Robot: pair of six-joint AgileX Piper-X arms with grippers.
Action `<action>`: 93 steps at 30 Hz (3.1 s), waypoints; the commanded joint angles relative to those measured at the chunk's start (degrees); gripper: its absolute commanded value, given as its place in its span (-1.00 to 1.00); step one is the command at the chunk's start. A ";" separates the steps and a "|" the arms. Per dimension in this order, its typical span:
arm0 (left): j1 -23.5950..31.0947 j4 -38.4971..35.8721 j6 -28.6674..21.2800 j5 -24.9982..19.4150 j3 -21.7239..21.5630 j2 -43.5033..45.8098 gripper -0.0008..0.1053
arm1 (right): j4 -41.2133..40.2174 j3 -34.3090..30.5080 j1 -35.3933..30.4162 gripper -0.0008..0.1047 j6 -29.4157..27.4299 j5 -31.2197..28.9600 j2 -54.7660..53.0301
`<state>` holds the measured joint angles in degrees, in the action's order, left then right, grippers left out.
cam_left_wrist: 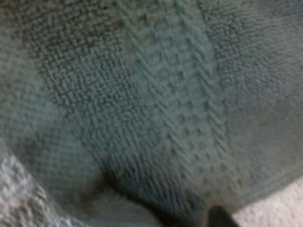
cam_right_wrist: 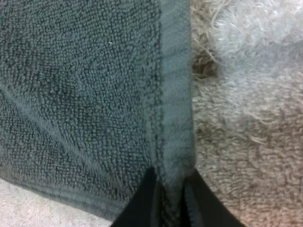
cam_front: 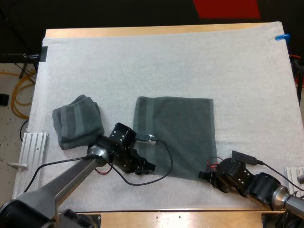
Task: Pick towel from pile fold and stack
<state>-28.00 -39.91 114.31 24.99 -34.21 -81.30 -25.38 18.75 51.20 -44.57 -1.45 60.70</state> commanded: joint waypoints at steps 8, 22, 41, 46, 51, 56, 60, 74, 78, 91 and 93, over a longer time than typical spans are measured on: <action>-0.28 -0.56 -0.11 0.49 0.28 -1.80 -0.98 | -0.63 0.43 -0.29 -0.99 -1.26 0.27 -0.98; -0.04 -12.93 -1.10 0.60 3.26 17.45 -0.98 | -12.87 5.92 -0.19 -0.99 -0.50 1.18 -12.30; 16.67 26.27 10.59 7.84 3.25 3.10 -0.98 | 20.08 5.92 -23.15 -0.99 1.04 5.27 11.41; 17.24 33.67 11.85 9.50 3.25 -2.00 -0.98 | 26.98 6.11 -26.73 -0.99 1.04 8.18 16.40; 17.24 37.39 11.84 8.01 3.15 -4.16 -0.98 | 33.16 7.17 -27.03 -0.99 -1.98 8.25 19.21; 17.24 41.68 11.84 6.34 3.15 -4.15 -0.98 | 36.62 8.10 -27.03 -0.99 -4.96 6.34 19.89; 17.24 42.64 10.85 3.73 3.15 -4.15 -0.98 | 36.72 8.09 -27.03 -0.99 -4.96 4.48 19.89; 17.35 44.68 7.30 3.12 1.48 -4.15 -0.37 | 41.66 8.09 -27.03 0.17 -8.18 4.04 19.89; 17.35 44.19 6.64 5.88 -3.23 -4.05 -0.19 | 52.05 8.18 -27.03 0.27 -14.01 4.97 19.65; 17.35 15.34 -16.43 -2.97 -15.99 15.82 0.20 | 20.92 19.26 -27.03 0.26 -35.27 0.57 6.05; 17.35 12.31 -17.18 -4.52 -16.27 19.94 0.20 | 13.85 21.21 -27.03 0.26 -37.10 0.19 3.50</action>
<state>-10.58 -25.67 98.15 21.67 -50.08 -62.49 -6.57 39.15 24.64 -79.94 -0.71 65.28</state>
